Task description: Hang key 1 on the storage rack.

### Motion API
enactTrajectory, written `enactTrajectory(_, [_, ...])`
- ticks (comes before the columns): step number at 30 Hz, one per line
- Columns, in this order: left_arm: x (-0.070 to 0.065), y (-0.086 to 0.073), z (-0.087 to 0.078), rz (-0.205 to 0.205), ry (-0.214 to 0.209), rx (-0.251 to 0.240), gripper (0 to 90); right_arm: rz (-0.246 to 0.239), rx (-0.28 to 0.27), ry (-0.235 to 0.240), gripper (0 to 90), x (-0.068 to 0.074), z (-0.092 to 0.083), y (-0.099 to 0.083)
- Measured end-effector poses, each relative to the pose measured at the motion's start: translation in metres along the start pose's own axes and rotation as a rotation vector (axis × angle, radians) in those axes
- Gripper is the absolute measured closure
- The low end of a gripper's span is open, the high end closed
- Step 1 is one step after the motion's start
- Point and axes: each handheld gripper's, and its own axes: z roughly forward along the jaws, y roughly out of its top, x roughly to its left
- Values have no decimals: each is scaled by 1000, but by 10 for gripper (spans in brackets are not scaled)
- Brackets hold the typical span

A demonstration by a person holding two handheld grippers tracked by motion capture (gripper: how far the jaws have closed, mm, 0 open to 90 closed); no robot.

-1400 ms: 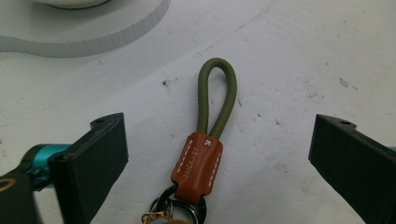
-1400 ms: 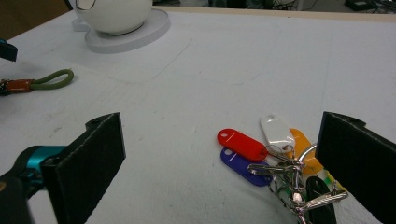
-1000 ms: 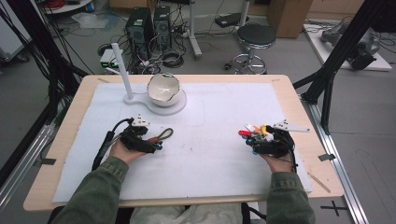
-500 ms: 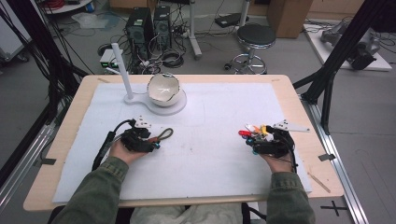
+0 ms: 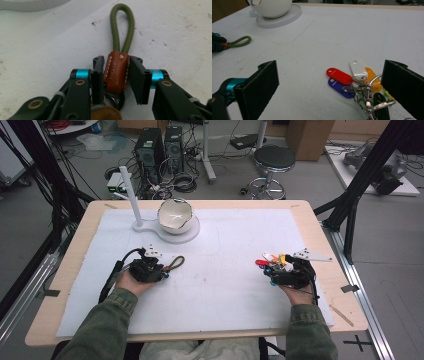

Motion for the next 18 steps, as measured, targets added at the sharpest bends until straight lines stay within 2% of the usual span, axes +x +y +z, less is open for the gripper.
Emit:
enactTrajectory(1, [2, 0, -1, -11, -12, 2, 682, 5, 1, 0, 8, 0, 0, 0])
enactTrajectory(4, [2, 0, -1, -10, -12, 1, 694, 5, 1, 0, 8, 0, 0, 0])
enactTrajectory(11, [2, 1, -3, 2, 5, 3, 715, 7, 0, 2, 8, 0, 0, 0])
enactTrajectory(18, [5, 1, -11, -25, -7, -27, 718, 7, -2, 1, 8, 0, 0, 0])
